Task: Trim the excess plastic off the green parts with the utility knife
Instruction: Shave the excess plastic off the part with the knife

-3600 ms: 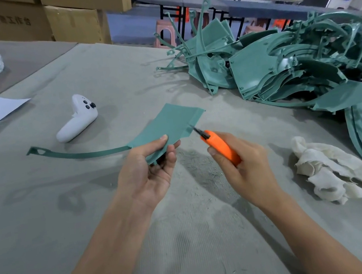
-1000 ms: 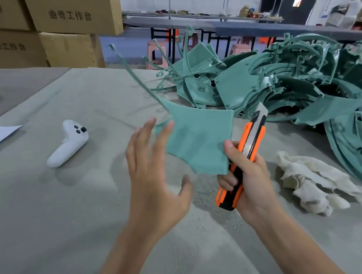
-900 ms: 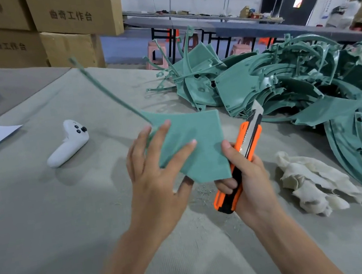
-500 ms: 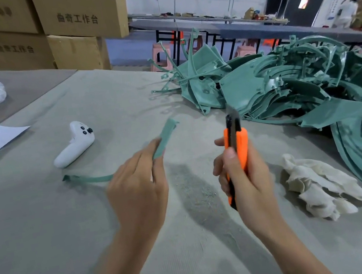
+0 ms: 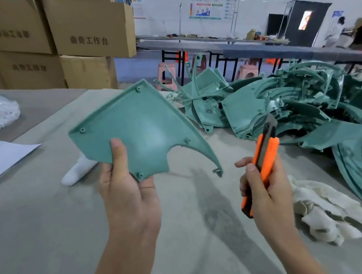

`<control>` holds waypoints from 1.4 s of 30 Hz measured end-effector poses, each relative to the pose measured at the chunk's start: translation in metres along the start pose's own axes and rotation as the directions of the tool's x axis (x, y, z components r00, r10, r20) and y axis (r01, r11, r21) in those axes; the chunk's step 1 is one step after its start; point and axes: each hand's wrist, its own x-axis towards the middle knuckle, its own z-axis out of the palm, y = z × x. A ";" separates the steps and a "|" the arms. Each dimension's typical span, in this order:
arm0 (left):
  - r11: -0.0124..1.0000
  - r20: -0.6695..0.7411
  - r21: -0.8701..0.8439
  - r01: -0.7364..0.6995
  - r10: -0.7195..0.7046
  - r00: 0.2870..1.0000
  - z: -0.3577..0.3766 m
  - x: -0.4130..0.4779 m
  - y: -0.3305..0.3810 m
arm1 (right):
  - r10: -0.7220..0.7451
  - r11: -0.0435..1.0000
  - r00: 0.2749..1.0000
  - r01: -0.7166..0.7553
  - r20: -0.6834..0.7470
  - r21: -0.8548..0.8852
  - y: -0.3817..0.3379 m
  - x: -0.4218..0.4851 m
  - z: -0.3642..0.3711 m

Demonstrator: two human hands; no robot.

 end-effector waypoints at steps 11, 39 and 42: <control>0.631 0.088 0.661 0.407 -0.603 0.793 0.007 0.028 0.023 | 0.379 0.819 0.920 -0.384 0.100 0.426 -0.001 0.021 -0.028; 0.758 0.192 0.600 0.257 -0.448 0.873 -0.040 -0.017 -0.034 | 0.553 0.696 0.786 -0.618 0.275 0.367 0.009 -0.006 0.020; 0.771 0.157 0.561 0.303 -0.459 0.875 -0.040 -0.013 -0.024 | 0.467 0.855 0.866 -0.494 0.180 0.160 0.006 -0.003 0.014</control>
